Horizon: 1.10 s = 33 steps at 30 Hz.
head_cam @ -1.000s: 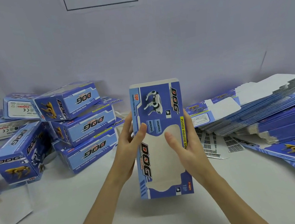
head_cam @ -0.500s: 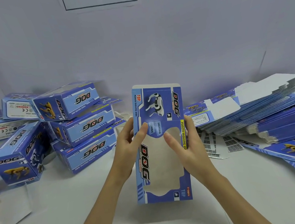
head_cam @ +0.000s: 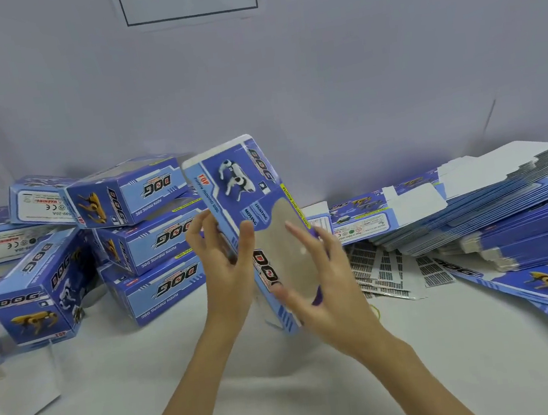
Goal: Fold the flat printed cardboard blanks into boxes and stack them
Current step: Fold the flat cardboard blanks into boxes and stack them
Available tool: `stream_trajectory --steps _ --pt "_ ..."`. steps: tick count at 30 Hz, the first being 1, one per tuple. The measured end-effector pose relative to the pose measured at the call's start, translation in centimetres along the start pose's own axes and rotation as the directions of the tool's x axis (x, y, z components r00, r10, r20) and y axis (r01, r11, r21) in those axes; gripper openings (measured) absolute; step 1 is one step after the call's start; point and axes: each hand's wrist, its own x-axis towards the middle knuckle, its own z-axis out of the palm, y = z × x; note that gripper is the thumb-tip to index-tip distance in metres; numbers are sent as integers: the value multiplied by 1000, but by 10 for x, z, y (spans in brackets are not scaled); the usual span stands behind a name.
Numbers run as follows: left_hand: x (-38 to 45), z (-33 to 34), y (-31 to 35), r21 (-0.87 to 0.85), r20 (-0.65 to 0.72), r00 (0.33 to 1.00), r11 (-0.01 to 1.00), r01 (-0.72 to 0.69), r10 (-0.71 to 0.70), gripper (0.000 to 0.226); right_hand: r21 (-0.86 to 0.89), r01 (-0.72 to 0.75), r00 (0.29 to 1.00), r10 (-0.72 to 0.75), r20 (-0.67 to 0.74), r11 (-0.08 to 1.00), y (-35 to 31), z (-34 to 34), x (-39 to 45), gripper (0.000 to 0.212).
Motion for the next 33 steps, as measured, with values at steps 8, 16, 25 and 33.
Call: stream_trajectory --steps 8,16,25,33 --pt "5 -10 5 -34 99 993 998 -59 62 44 268 -186 982 186 27 945 -10 2 7 114" --pt "5 -15 -5 -131 452 659 687 715 -600 66 852 -449 860 387 331 270 1 -16 9 46" --pt "0 -12 -4 -118 442 815 876 468 -375 67 558 -169 966 248 -69 812 10 -28 17 60" --pt "-2 -8 -1 -187 425 887 941 283 -182 52 547 -84 981 165 -101 833 5 -31 16 54"
